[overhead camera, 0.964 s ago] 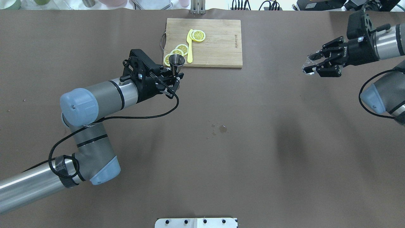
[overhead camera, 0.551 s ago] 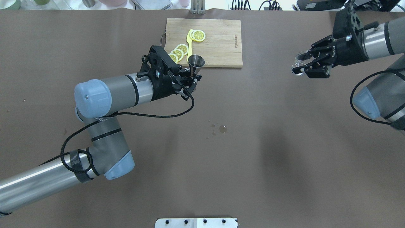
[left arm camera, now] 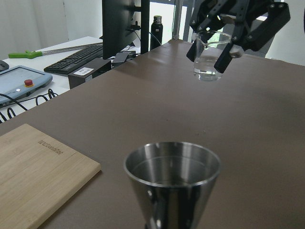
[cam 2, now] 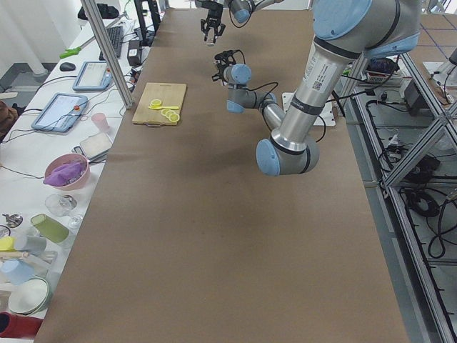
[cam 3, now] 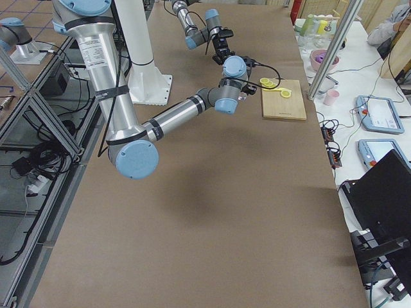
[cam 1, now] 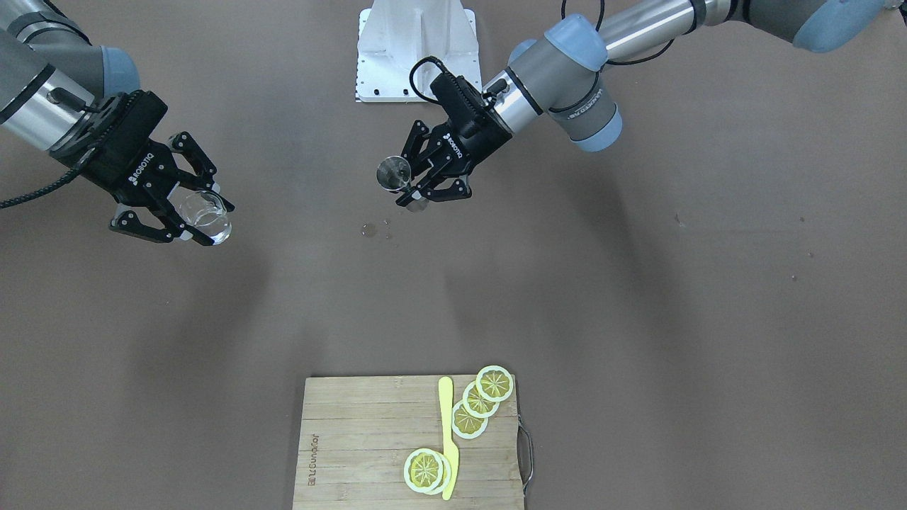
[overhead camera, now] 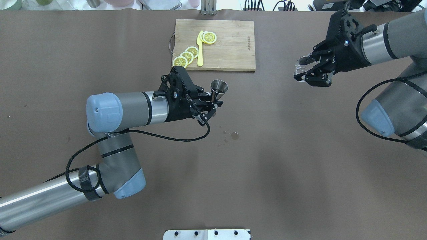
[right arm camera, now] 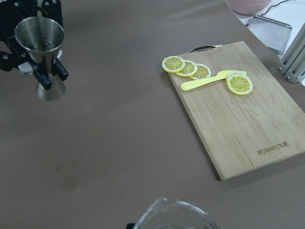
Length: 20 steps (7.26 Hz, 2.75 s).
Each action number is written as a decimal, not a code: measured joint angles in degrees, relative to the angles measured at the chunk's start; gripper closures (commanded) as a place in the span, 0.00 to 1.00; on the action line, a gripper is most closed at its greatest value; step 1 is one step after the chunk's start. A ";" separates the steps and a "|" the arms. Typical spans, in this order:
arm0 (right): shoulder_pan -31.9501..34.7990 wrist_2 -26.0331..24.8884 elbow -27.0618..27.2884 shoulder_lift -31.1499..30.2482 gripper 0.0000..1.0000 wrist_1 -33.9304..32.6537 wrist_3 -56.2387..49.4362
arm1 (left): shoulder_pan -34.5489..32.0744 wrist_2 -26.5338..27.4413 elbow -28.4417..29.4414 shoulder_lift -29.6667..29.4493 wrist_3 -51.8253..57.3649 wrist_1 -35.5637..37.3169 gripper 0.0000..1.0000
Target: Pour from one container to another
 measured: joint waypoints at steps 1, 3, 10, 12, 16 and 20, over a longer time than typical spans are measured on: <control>-0.20 -0.07 2.12 0.37 1.00 -4.19 -2.15 | 0.03 -1.09 0.05 -0.01 0.27 -0.08 1.00; -0.67 -0.11 7.05 1.28 1.00 -13.96 -5.37 | 0.20 -2.11 0.30 -0.22 0.43 -0.07 1.00; -2.84 -4.09 12.64 5.82 1.00 -32.61 -11.43 | 1.15 -2.36 0.25 -0.55 0.45 -1.75 1.00; -3.52 -4.41 12.68 7.34 1.00 -34.87 -12.06 | 1.36 -2.33 0.49 -0.33 0.45 -2.69 1.00; -5.66 -5.01 12.74 10.59 1.00 -38.57 -19.51 | 1.51 -2.24 0.88 -0.59 0.45 -2.84 1.00; -7.52 -5.27 12.74 14.17 1.00 -44.11 -30.13 | 1.59 -2.28 1.00 -0.50 0.45 -3.07 1.00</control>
